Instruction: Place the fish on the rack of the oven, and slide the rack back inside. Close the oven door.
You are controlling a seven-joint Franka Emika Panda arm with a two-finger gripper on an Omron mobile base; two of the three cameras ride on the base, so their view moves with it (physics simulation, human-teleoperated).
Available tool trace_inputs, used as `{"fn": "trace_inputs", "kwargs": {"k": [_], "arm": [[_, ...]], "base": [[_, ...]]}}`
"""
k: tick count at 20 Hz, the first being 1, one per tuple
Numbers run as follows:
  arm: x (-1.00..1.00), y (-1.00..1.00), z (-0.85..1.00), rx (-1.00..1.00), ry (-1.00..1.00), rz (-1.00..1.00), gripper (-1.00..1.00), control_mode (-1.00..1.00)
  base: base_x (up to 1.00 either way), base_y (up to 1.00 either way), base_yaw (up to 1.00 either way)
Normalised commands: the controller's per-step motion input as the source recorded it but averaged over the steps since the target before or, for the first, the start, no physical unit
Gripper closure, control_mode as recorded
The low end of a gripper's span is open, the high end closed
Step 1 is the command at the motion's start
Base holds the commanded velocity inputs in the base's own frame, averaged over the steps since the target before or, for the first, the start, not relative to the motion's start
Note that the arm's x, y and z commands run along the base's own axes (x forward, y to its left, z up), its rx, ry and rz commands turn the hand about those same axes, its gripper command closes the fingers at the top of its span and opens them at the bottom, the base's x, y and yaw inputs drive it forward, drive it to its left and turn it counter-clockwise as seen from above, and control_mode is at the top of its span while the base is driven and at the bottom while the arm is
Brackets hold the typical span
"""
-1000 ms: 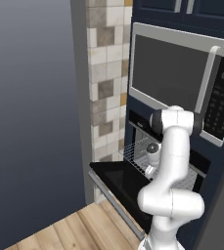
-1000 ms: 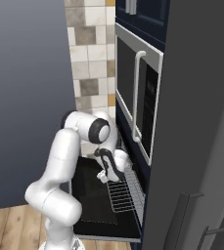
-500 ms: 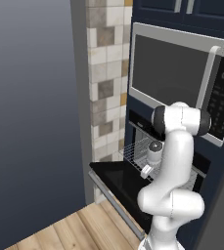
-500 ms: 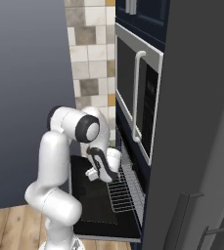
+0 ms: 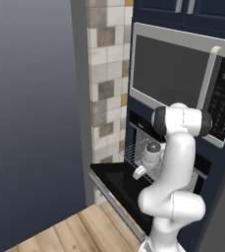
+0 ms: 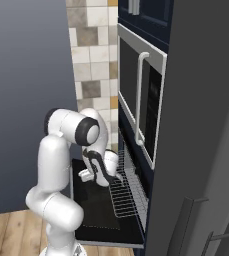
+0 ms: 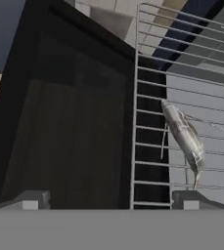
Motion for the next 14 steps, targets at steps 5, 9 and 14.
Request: {"fn": "trace_inputs", "kwargs": {"k": [5,9,14], "arm": [[0.0,0.01,0.08,0.0,0.01,0.22,-1.0,-1.0],[0.01,0.14,0.07,-0.05,0.01,0.28,-1.0,-1.0],[0.08,0.22,0.02,-0.12,0.0,0.26,-1.0,-1.0]], "base": [[0.0,0.0,0.0],[0.0,0.0,0.0],[0.0,0.0,0.0]]}}
